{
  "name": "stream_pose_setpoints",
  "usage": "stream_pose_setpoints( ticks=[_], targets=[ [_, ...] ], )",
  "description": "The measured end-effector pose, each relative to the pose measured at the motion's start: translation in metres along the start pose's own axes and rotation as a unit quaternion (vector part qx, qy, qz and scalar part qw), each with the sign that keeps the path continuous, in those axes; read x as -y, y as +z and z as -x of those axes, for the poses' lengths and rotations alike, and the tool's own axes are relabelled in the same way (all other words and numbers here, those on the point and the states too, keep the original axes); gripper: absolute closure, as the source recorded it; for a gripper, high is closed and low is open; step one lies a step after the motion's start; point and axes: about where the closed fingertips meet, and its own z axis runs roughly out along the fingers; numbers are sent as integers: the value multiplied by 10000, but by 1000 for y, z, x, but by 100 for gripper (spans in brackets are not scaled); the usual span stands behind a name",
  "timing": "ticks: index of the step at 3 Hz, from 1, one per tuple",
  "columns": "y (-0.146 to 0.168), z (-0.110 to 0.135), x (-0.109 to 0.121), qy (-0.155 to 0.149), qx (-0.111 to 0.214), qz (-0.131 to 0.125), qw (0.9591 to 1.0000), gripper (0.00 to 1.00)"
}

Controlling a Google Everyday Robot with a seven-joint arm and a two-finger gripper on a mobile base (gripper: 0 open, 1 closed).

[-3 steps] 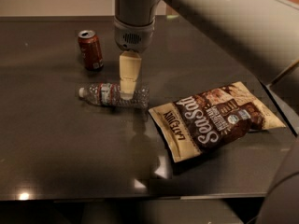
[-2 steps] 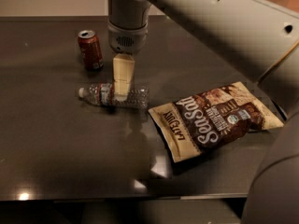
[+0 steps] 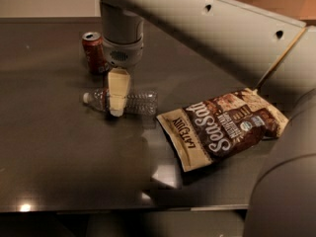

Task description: Place water bottle upright

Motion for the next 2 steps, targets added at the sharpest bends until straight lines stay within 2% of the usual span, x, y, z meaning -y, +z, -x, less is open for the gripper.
stream_pose_setpoints(
  ticks=[2],
  targets=[
    [16,21,-12,81,-72,14,9999,0]
  ],
)
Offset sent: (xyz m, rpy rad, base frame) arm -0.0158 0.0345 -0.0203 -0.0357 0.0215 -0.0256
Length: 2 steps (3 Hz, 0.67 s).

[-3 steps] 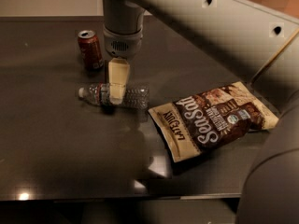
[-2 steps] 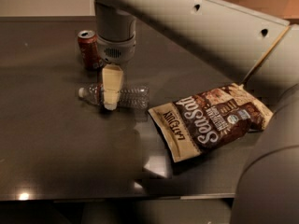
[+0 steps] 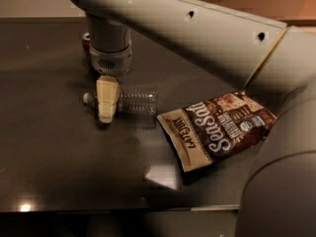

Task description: Place water bottle upright

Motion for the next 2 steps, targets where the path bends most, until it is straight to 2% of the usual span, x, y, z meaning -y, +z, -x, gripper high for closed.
stream_pose_setpoints(
  ticks=[1,2],
  targets=[
    [4,11,-7,-10,-16,16,10000,0],
    [9,18,-11,6,-40,50,10000,17]
  ],
)
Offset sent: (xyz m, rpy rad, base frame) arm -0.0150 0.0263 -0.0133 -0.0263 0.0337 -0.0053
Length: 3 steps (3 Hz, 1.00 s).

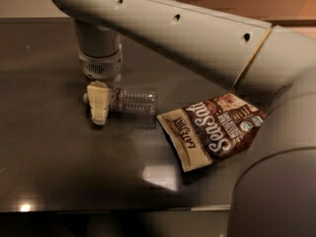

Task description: Place water bottle upright

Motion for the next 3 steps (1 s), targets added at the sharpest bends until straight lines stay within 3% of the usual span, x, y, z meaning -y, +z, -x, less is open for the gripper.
stream_pose_setpoints(
  ticks=[2,3],
  targets=[
    [8,2,-2,28,-53,24,10000,64],
    [-4,-4,2,23,143,86,9999,88]
  ],
)
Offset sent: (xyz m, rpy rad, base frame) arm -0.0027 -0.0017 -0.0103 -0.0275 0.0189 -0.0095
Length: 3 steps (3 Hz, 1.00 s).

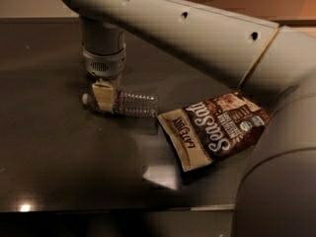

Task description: Place water bottle upright

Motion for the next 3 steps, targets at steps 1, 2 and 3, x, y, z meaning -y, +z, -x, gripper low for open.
stream_pose_setpoints(
  ticks=[1,2,3],
  targets=[
    [-45,-21,18,57,676,-25,9977,100],
    [-96,-42,46,-36,1739,-52,9847,100],
    [-130,-55,70,-150,2878,-105,9575,100]
  ],
)
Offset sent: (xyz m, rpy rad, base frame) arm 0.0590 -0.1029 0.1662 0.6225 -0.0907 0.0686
